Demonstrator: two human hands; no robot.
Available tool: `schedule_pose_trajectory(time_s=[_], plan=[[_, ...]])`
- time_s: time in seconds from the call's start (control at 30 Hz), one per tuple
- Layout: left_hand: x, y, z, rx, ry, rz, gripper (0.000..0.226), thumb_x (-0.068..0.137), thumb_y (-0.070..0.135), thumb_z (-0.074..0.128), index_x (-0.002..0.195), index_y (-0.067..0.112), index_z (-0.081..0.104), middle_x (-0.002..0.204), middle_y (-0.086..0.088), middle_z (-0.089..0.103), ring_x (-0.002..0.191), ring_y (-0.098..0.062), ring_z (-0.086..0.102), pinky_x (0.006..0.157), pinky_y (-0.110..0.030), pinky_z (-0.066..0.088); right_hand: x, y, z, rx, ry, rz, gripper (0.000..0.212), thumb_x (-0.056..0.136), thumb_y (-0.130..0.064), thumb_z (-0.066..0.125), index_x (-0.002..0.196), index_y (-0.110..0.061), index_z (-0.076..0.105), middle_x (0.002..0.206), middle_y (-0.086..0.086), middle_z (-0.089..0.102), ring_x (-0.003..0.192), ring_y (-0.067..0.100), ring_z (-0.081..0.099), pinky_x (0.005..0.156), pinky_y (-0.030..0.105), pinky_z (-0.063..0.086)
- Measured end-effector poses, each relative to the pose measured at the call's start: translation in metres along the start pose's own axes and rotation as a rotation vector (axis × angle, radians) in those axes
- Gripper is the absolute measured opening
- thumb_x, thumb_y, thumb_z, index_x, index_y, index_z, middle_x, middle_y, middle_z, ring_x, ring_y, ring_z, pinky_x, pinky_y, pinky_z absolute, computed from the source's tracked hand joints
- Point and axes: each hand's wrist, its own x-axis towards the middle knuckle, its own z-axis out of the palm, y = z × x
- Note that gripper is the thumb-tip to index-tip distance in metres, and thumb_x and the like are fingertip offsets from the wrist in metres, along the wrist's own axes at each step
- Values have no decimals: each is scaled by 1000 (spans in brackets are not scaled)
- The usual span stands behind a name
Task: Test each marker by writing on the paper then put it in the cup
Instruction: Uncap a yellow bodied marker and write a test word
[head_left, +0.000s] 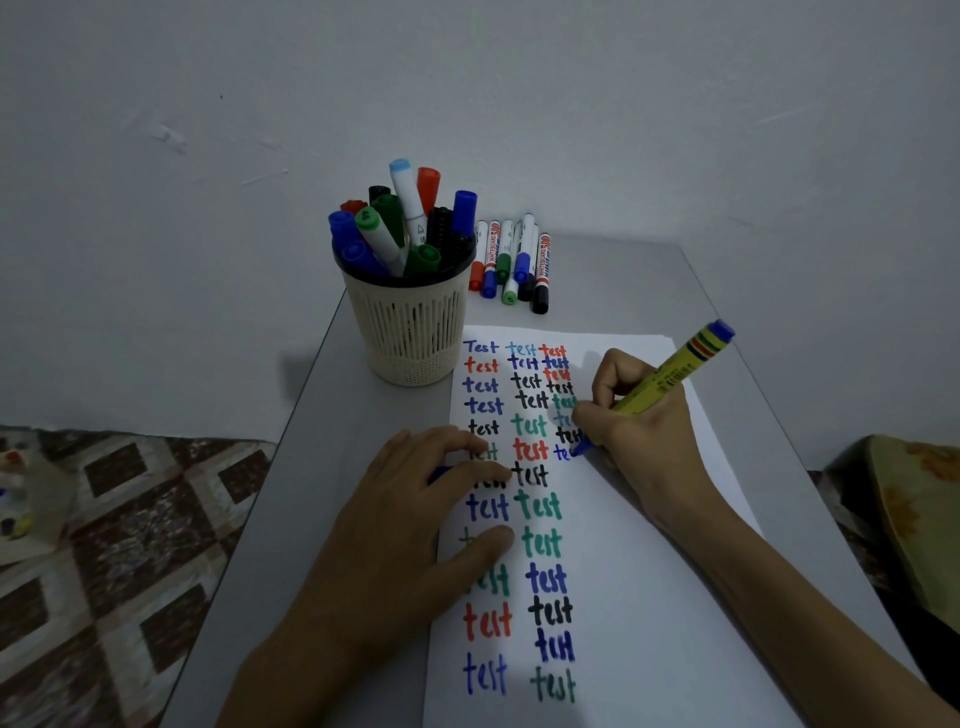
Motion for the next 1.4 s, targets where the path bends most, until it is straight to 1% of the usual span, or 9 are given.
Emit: schedule_pose_trajectory(time_s=[0.3,0.47,0.63,0.73,0.97,1.07,1.13,1.27,1.4], plan=[[0,1,0,1,7,5,46,81,61,46,118,36,57,126,23,41,120,7,32,106,-35,34,1,1,-1,-28,54,-14,24,62,1,60,58,0,36,53,13,38,45,14,37,43,19,37],[0,1,0,8,4,12,46,82,60,47,119,35,58,126,21,42,121,6,33,106,-35,34,2,3,-2,-11,70,-17,31,71,16,58,59,-2,36,54,10,39,46,11,40,44,17,37],[-1,4,-2,-47,41,-37,54,75,59,52,123,35,54,135,21,32,127,5,30,98,-13,27,2,3,-2,-39,26,-18,29,70,15,60,60,2,37,51,7,39,44,8,39,44,16,36],[-1,3,-3,-82,97,-97,57,70,49,52,124,33,51,130,15,37,124,-2,34,97,-17,32,3,3,-3,-9,-7,12,26,69,14,60,60,3,39,49,5,39,41,8,39,42,15,37],[-3,-5,-1,127,229,-203,26,69,41,43,94,39,49,91,19,52,87,-6,47,81,-22,20,4,-10,-8,513,151,108,34,76,-7,69,64,-12,38,54,2,50,38,9,34,35,17,30],[0,-6,-1,61,267,-180,21,78,44,45,98,39,52,93,19,55,87,-4,51,84,-25,32,5,-13,-8,660,32,127,15,74,-7,69,69,-9,54,68,5,63,51,13,54,45,18,45],[2,-1,-4,-103,275,-147,22,85,39,52,103,29,59,101,15,57,93,1,54,81,-17,43,4,-15,-6,782,-122,150,10,84,-7,61,77,-4,66,79,13,69,68,22,68,56,25,56],[2,9,-8,-315,276,-98,25,87,27,56,110,21,63,104,16,62,97,1,59,77,-12,48,-1,-19,0,674,-240,166,18,85,-9,55,67,-4,56,55,13,60,37,18,56,36,19,43],[2,10,-9,-338,316,-77,24,88,26,57,111,23,63,105,19,63,99,3,60,79,-9,47,0,-15,0,630,-204,121,26,82,-3,59,60,-10,47,53,11,57,30,15,49,32,16,31]])
